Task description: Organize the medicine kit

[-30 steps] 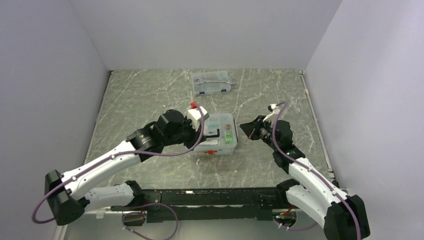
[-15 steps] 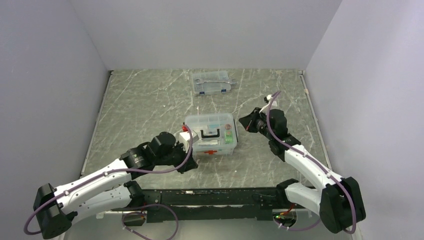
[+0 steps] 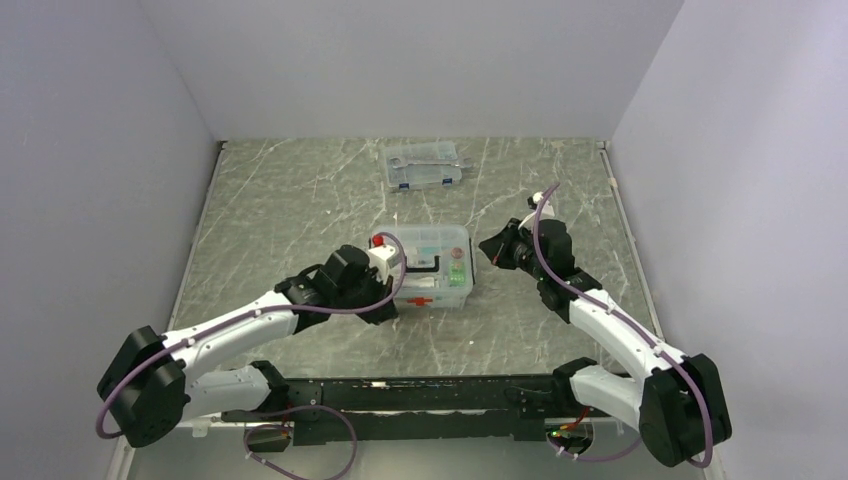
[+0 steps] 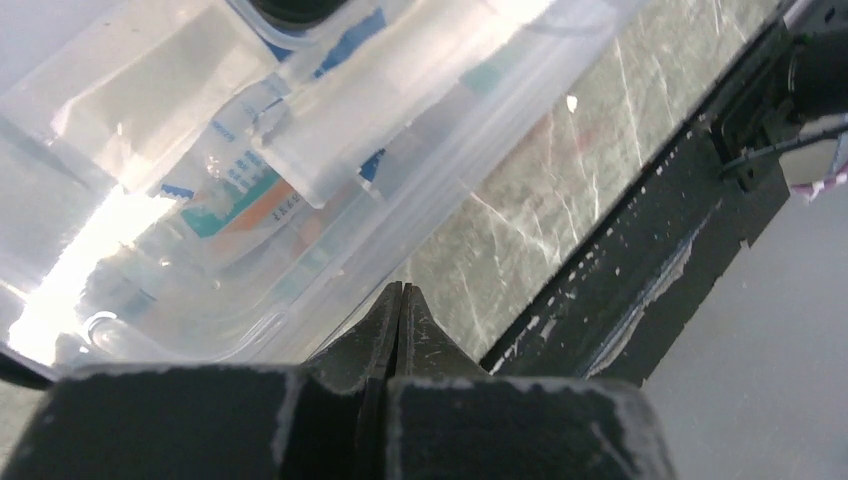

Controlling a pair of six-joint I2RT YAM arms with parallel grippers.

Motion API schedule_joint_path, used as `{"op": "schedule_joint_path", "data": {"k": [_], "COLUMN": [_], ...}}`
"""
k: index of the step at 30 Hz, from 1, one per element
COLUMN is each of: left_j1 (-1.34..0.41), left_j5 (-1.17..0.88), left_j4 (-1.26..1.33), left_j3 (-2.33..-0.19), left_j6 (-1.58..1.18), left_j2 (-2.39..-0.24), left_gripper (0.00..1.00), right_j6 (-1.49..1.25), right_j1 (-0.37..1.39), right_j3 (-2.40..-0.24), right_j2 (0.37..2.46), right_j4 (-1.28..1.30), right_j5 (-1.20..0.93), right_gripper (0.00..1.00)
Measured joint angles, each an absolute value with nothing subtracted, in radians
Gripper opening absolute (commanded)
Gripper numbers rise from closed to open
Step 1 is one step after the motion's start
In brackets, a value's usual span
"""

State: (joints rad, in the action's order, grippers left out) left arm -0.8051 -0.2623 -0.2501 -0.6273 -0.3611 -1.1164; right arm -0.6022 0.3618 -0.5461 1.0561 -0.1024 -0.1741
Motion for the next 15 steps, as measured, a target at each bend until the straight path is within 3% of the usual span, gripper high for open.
{"op": "schedule_joint_path", "data": {"k": [15], "left_j1": [-0.625], "left_j5": [-0.258], "left_j4": [-0.204], "left_j3": [-0.776], "left_j6": [-0.309], "left_j2": [-1.331], "left_gripper": [0.00], "right_j6": [-0.602], "right_j1": [0.362], "right_j3": [-0.544], "right_j2": [1.025], "right_j4": [-0.091], "right_j5": [-0.160], "right_gripper": [0.04]}}
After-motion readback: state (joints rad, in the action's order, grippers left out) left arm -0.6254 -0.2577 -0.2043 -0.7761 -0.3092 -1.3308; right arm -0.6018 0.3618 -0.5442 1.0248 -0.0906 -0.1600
